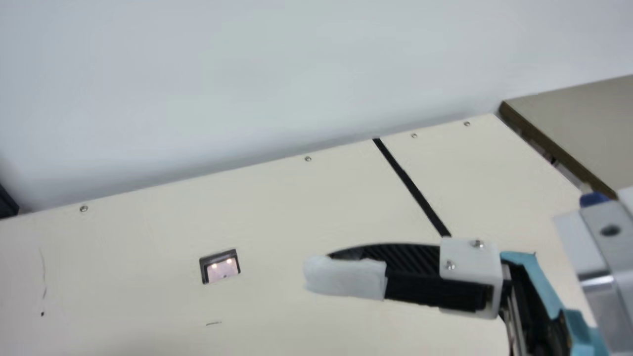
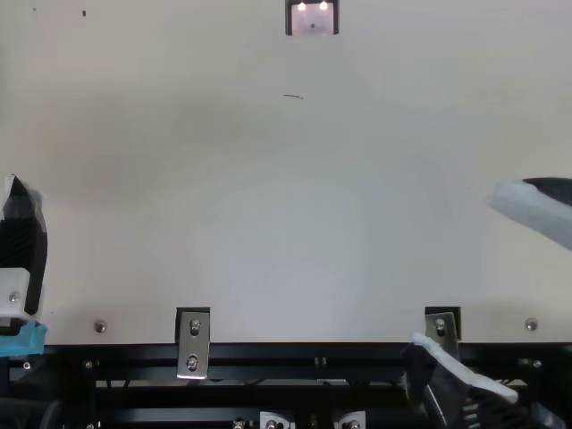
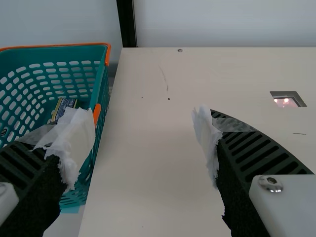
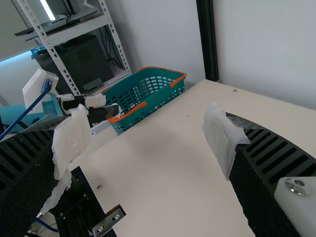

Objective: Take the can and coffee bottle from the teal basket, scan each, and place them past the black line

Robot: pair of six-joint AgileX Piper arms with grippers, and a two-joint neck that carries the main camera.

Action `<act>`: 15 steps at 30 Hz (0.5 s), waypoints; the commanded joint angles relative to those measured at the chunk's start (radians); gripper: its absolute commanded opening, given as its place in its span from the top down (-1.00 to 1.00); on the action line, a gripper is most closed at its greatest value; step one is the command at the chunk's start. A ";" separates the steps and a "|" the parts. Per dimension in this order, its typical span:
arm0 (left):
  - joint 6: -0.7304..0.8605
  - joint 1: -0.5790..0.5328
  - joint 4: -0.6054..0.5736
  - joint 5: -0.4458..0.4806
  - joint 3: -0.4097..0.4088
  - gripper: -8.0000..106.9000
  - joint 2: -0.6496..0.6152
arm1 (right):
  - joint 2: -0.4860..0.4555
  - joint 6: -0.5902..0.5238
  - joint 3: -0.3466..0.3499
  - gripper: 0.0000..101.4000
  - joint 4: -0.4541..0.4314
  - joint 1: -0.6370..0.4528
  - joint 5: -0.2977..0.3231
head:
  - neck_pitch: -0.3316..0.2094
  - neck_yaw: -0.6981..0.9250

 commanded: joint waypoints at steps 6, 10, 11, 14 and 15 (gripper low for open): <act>0.000 0.000 0.000 0.000 0.000 -0.71 0.000 | 0.000 0.000 0.000 -1.00 0.000 0.000 0.000 | 0.038 0.194; 0.000 0.000 0.000 0.000 0.000 -0.71 0.000 | 0.000 0.000 0.000 -1.00 0.000 0.000 0.000 | 0.023 0.361; 0.000 0.000 0.000 0.000 0.000 -0.71 0.000 | 0.000 0.000 0.000 -1.00 0.000 0.000 0.000 | 0.016 0.405; 0.000 0.000 0.000 0.000 0.000 -0.71 0.000 | 0.000 0.000 0.000 -1.00 0.000 0.000 0.000 | -0.010 0.535; 0.000 0.000 0.000 0.000 0.000 -0.71 0.000 | 0.000 0.000 0.000 -1.00 0.000 0.000 0.000 | -0.021 0.579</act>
